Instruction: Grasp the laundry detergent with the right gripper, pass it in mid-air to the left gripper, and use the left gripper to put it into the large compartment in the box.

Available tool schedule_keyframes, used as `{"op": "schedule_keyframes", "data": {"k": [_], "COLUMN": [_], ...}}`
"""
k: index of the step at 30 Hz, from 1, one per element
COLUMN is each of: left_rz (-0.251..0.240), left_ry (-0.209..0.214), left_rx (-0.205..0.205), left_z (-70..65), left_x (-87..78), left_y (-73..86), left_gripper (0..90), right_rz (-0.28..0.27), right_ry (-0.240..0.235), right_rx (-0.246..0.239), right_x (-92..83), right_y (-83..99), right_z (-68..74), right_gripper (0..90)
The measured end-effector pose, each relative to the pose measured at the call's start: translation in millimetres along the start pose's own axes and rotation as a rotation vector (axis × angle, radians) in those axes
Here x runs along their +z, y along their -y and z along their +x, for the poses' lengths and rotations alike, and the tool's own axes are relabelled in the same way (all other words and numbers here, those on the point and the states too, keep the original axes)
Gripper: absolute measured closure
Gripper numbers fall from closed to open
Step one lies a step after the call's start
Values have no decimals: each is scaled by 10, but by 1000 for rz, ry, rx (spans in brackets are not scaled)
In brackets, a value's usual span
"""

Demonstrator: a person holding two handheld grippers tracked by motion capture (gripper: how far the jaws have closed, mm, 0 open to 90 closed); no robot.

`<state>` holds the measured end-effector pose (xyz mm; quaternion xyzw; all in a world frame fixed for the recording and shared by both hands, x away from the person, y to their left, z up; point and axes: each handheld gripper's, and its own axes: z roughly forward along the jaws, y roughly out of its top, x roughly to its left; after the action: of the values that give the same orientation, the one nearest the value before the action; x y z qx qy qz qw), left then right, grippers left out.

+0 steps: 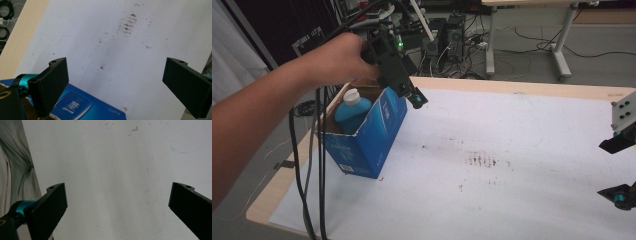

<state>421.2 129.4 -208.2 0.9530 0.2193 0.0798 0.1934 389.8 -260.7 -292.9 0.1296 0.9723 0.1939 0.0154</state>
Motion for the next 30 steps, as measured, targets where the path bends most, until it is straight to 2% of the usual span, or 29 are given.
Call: {"op": "schedule_keyframes", "data": {"k": [1, 5, 8, 13, 15, 20, 26, 30], "left_rz": [-10, -3, -5, -20, -20, -30, 14, 37], "left_ry": [10, 0, 8, 19, 7, 43, 63, 74], "left_rx": [-1, 24, 35, 46, 37, 96, 139, 144], "left_z": [14, 28, 9, -25, -45, -110, -167, -182], "left_x": [38, 101, 147, 172, 190, 235, 375, 474], "left_y": [-36, -95, -157, -270, -327, -455, -586, -633], "left_gripper": [16, 15, 15, 16, 16, 16, 16, 16], "right_rz": [-6, -11, -18, -17, -19, -22, -16, -14], "right_ry": [-1, -2, -3, -4, -5, -6, -8, -7], "right_rx": [-5, 8, 8, 7, 2, 9, 11, 12], "right_x": [-1, -8, -12, -8, -4, 5, 19, 24], "right_y": [6, 11, 8, -2, -10, -23, -37, -46], "right_z": [-10, -23, -26, -23, -29, -37, -44, -46], "right_gripper": [13, 13, 13, 13, 13, 13, 13, 13]}}
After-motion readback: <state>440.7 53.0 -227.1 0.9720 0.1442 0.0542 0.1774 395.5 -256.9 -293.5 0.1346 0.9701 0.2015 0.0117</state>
